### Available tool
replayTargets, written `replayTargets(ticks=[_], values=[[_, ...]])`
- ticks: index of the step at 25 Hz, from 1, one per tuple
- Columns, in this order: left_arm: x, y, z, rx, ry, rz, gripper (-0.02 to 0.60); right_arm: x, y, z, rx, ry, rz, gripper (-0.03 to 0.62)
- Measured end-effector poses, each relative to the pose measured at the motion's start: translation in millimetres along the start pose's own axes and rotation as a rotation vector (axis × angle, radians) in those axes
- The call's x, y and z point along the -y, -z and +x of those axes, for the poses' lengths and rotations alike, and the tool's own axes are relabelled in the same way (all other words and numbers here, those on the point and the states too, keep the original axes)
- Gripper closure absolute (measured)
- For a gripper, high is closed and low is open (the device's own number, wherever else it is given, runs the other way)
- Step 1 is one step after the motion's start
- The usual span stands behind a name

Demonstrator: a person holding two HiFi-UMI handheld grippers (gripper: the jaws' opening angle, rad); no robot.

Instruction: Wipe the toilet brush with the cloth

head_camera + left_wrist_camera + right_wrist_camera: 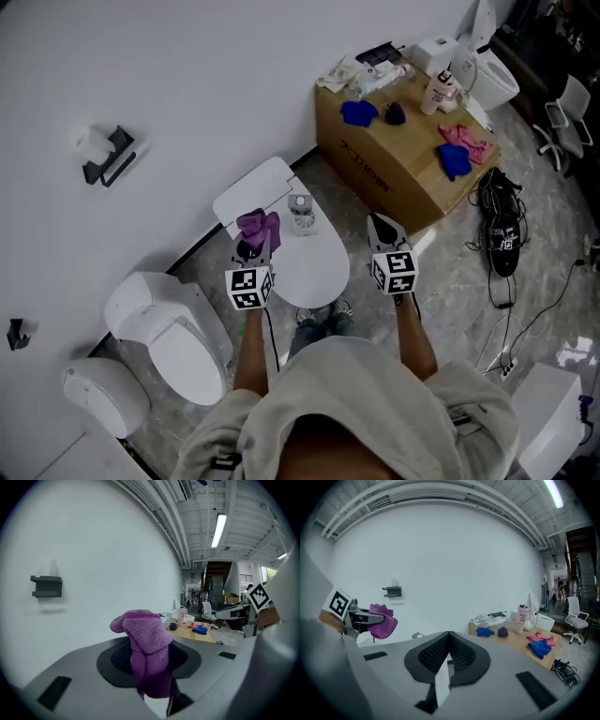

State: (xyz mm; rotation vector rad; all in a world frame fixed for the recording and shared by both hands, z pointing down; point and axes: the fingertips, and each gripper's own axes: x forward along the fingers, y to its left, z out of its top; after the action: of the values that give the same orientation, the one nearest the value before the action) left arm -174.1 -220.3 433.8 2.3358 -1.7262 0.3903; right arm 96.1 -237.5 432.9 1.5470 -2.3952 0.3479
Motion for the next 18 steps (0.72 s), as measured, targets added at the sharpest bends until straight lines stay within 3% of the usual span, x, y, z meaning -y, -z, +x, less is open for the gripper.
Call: replayTargets(ticks=[9, 18], values=[[-12, -38, -7, 0.049, -0.032, 0.016, 0.434, 8, -38, 2, 0.052, -0.005, -0.012, 0.565], [-24, -53, -5, 0.078, -0.064, 0.014, 0.434, 9, -62, 16, 0.073, -0.029, -0.058, 0.565]])
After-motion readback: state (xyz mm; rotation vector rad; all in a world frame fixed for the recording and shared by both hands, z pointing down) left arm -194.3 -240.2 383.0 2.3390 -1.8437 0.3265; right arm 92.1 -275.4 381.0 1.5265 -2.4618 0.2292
